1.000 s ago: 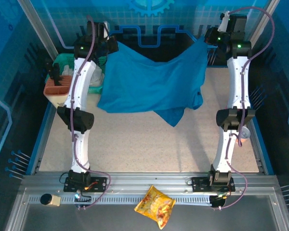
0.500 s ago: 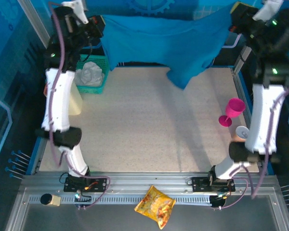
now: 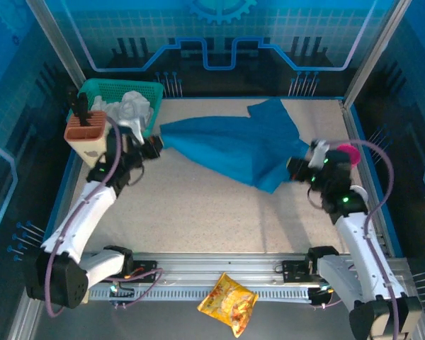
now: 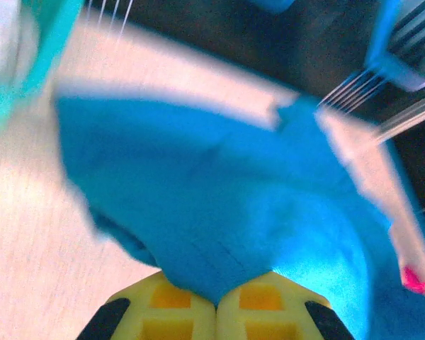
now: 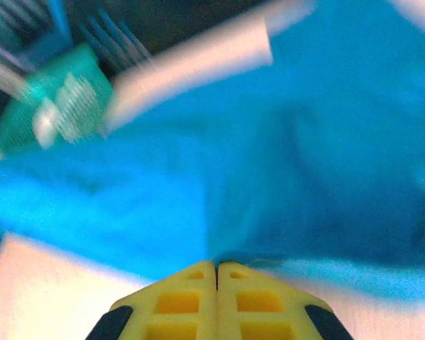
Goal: Fold and stack the t-shirts
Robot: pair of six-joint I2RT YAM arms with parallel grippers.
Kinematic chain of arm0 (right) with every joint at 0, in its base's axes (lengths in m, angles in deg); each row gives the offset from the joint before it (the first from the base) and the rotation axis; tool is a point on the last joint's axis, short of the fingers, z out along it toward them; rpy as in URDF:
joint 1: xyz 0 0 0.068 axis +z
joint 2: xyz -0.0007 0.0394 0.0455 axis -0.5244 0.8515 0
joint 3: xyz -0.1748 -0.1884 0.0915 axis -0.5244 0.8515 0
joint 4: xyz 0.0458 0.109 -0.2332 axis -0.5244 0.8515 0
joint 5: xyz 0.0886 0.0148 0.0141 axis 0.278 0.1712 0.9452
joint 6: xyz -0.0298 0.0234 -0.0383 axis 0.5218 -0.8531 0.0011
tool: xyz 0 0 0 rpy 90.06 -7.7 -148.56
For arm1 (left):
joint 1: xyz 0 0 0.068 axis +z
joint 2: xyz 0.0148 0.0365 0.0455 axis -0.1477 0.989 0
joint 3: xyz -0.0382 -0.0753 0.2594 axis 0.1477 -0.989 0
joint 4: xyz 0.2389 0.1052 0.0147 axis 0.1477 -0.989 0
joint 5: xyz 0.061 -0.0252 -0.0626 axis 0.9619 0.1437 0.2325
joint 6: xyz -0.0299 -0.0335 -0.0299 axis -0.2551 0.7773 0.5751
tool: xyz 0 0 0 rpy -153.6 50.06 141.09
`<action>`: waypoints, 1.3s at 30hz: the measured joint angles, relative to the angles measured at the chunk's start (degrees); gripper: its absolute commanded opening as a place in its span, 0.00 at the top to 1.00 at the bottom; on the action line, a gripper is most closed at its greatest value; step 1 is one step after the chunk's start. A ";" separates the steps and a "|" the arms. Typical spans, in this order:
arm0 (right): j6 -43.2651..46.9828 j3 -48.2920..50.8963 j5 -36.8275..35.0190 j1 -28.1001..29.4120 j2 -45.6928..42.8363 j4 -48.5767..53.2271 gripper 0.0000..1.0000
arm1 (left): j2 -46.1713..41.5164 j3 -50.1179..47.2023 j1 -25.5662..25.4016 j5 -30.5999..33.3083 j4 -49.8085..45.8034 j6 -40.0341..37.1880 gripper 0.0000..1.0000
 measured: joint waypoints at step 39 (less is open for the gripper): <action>-13.77 0.22 -13.07 5.75 -2.64 31.61 1.00 | 6.88 -11.39 -0.85 11.91 -20.72 8.63 0.99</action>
